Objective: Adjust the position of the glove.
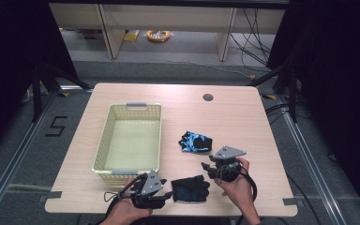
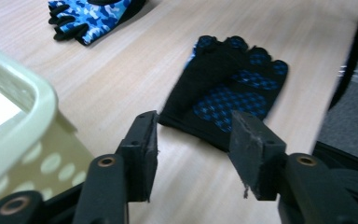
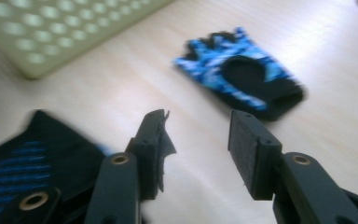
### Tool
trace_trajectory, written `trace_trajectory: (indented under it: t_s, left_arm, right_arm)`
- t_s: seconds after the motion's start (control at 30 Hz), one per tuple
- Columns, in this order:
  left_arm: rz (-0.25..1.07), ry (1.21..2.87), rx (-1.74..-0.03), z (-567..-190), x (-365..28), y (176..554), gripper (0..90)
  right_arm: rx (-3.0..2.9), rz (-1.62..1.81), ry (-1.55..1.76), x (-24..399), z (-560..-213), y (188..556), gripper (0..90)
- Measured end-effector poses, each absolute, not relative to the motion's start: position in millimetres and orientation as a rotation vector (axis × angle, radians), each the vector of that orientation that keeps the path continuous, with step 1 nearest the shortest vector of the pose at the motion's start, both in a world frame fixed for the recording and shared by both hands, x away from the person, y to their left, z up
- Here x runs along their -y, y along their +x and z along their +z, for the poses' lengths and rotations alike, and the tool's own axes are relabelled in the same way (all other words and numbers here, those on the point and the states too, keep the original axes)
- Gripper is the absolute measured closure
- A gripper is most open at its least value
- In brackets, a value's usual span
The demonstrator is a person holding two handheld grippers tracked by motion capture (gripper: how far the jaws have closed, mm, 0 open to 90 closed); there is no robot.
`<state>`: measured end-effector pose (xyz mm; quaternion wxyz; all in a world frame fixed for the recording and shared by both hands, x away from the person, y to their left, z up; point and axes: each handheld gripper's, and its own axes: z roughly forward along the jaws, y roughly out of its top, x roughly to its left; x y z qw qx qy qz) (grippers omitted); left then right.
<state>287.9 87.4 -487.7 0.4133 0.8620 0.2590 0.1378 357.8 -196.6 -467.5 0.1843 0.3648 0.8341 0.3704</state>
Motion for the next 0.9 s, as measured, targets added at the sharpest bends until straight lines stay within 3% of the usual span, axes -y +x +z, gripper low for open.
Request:
trace_trajectory:
  t_s: [0.5, 0.9]
  left_arm:
    - [0.278, 2.132, -0.745, -491.3, -124.4, 271.5, 38.3]
    - [0.289, 2.144, -0.755, -495.5, -137.6, 273.9, 37.9]
  right_arm:
    - [-2.456, 0.944, 0.945, 180.3, -473.2, 421.0, 54.5]
    - [-2.534, 0.892, 0.895, 166.6, -490.6, 442.3, 58.7]
